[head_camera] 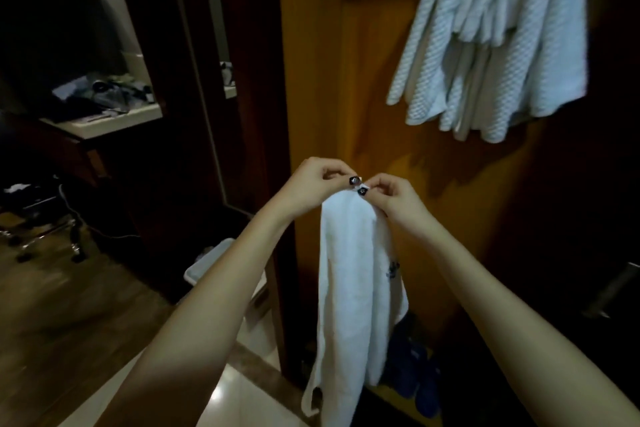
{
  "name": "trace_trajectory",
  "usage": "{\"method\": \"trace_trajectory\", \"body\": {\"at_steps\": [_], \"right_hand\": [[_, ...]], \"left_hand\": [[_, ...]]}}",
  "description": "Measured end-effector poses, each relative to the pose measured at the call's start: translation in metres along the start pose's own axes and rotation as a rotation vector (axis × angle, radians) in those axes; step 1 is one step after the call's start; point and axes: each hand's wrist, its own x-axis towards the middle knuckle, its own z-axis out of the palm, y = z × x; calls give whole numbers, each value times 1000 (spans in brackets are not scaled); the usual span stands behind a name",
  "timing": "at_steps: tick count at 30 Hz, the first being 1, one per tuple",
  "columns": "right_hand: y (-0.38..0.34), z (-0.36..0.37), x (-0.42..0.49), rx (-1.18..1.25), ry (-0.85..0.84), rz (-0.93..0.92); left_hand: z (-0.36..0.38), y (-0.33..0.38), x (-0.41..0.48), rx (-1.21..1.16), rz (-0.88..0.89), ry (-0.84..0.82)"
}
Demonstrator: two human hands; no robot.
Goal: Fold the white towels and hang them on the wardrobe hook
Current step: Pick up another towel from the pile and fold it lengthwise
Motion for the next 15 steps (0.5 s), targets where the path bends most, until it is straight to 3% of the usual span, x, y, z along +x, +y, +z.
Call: {"method": "trace_trajectory", "body": {"at_steps": [5,10,15], "right_hand": [[-4,-36,-23,-32,61,-8],[2,-68,-27,-156,-52,152],[31,-95,-34,-563,26,292]], "left_hand": [[13,11,17,76,32,-228],[27,21,45,68,180,-42],[10,15,75,-31,154,142]]}}
